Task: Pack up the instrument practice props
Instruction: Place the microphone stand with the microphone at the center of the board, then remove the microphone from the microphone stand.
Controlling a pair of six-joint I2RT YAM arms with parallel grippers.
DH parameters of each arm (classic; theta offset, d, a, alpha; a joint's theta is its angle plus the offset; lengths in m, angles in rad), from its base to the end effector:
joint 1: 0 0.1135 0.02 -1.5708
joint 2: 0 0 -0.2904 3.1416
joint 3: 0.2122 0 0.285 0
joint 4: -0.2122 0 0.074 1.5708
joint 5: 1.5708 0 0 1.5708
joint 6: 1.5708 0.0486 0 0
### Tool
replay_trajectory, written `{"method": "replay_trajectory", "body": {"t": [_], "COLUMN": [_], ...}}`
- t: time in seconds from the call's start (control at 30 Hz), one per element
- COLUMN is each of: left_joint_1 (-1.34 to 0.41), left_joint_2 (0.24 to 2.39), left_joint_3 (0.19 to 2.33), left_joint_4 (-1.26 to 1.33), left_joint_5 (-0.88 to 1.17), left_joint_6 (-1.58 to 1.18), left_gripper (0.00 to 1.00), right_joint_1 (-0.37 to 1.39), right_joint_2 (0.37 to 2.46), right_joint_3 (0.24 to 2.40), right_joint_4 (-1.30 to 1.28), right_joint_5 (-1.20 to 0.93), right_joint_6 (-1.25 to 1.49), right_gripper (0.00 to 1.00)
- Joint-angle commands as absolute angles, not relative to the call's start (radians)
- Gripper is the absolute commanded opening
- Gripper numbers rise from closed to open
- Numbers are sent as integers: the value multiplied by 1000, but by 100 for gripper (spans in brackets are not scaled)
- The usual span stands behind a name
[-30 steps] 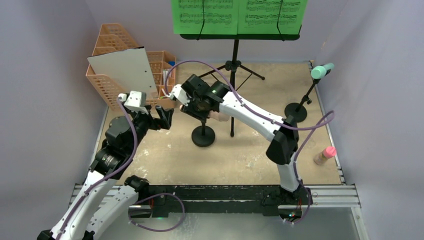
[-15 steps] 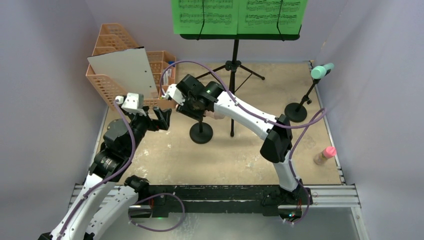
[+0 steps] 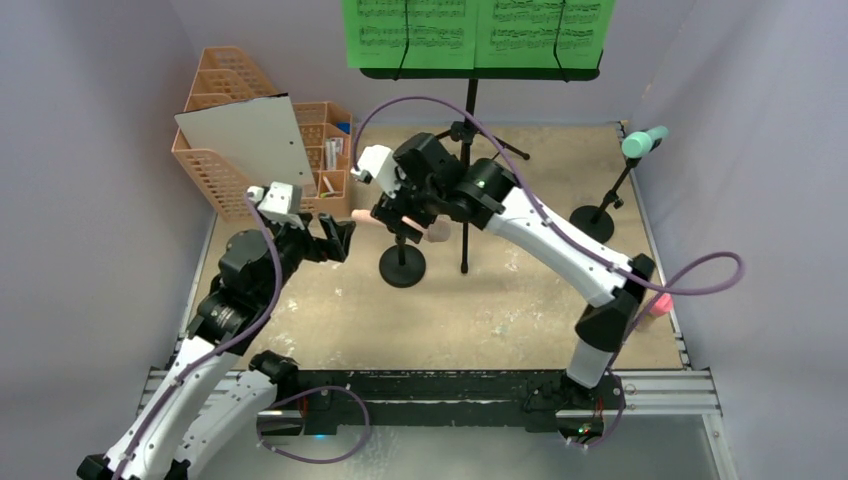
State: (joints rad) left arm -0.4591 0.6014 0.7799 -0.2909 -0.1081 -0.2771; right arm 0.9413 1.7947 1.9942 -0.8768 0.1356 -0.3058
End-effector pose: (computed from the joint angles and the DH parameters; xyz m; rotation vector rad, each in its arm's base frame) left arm 0.1508 -0.0687 0.3726 0.0727 1.7021 -0.4612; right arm 0.2649 0.3525 0.4341 -1.2524 1.8664 0.1913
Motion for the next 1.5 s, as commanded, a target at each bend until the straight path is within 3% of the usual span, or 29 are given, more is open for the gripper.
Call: {"method": "replay_trajectory", "body": {"t": [0.0,0.33,0.53,0.77,1.2,1.47], "left_joint_1": [-454,-475,-584,-673,-673,-674], "left_joint_2": [685,859,846,856,1184,1331], "left_joint_3": [763,670,446,200,208,252], "left_joint_4": [-242,-124,189,652,1128,1296], "left_joint_5": [-18,62,-10,-102,-84,-38], "left_joint_6": [-343,-520,-566,-432,-298,-251], "left_gripper": [98,95,94,92,90,85], "right_joint_1": [941,941,941,942,941,942], "right_joint_2": [1679,1566,1604,1685,1781,1811], "right_joint_3": [1905,1721,1736,1826,1902,1888], "right_joint_4": [-856,-808,-822,-870,-906,-916], "right_joint_5": [101,87,143,150,191,185], "right_joint_6": [-264,-241,-241,-245,-248,-254], "right_gripper": [80,81,80,76,70,60]}}
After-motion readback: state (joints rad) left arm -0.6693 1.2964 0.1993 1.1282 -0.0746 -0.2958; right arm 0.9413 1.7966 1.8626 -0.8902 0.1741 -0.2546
